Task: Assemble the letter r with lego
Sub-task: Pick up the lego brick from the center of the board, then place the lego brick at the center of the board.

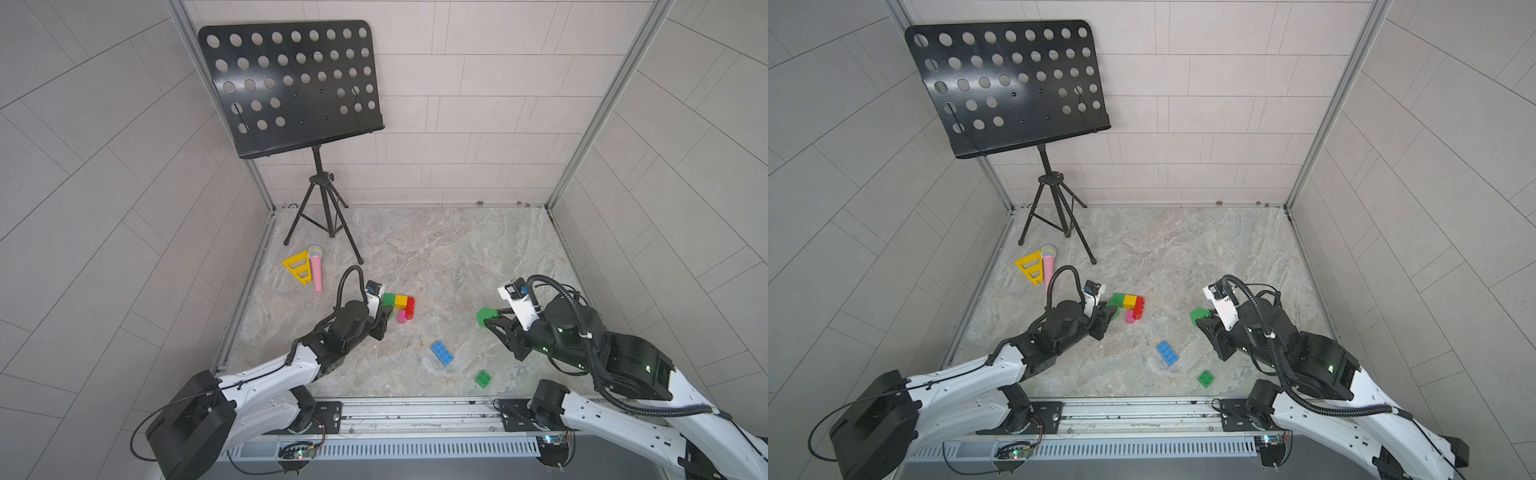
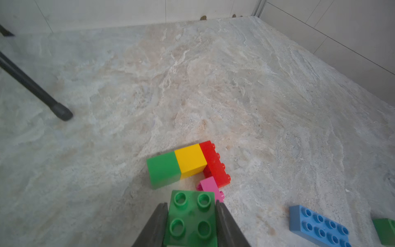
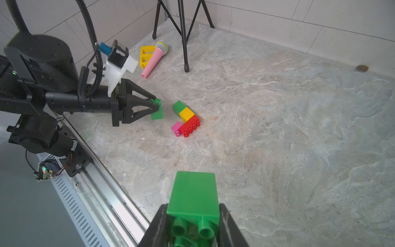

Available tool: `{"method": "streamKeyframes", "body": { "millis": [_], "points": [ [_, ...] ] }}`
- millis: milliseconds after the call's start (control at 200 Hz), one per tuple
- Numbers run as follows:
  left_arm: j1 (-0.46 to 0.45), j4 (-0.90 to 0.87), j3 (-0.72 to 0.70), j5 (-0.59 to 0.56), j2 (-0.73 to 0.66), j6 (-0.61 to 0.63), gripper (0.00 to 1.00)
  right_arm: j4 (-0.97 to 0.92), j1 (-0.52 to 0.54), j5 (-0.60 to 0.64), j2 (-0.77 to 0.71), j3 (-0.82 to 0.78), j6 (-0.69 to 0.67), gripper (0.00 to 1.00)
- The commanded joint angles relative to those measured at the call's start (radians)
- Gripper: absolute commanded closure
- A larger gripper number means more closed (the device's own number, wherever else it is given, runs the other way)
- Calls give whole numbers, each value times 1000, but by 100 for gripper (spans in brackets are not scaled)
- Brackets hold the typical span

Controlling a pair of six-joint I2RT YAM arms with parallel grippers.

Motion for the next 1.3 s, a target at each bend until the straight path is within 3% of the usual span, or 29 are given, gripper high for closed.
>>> {"method": "streamKeyframes", "body": {
  "millis": [0,230,470,560,655,696,786,876,1106,1166,1196,1216,1251,1296],
  "points": [
    [-63,267,-72,-91,-8,-202,100,5,-2,31,-5,-12,33,100],
    [-216,465,-167,-223,108,-257,100,65,-2,34,12,-61,67,100],
    [-466,819,-113,-416,501,-156,100,87,-2,57,18,-72,84,100],
    [-517,994,-102,-486,628,-117,100,85,-2,63,12,-74,95,100],
    [-532,990,-87,-527,669,-123,100,82,-2,68,1,-76,107,100],
    [-537,989,-85,-542,669,-122,95,80,-1,70,-4,-76,111,100],
    [-548,988,-85,-572,671,-108,69,77,-2,77,-5,-73,119,100],
    [-562,987,-75,-585,684,-79,54,76,-2,74,9,-68,121,100],
    [-575,983,-38,-589,731,-47,47,59,-2,43,54,-45,124,100],
    [-582,984,-39,-613,730,-47,41,46,-2,45,53,-38,123,100],
    [-581,986,-44,-626,725,-52,36,37,-2,45,59,-34,123,100],
    [-582,986,-48,-636,720,-54,24,27,-2,45,63,-27,123,100],
    [-583,986,-56,-655,705,-54,14,10,-2,40,74,-18,123,100],
    [-587,984,-70,-685,675,-44,7,-14,-2,25,97,-6,124,100]
  ]
}}
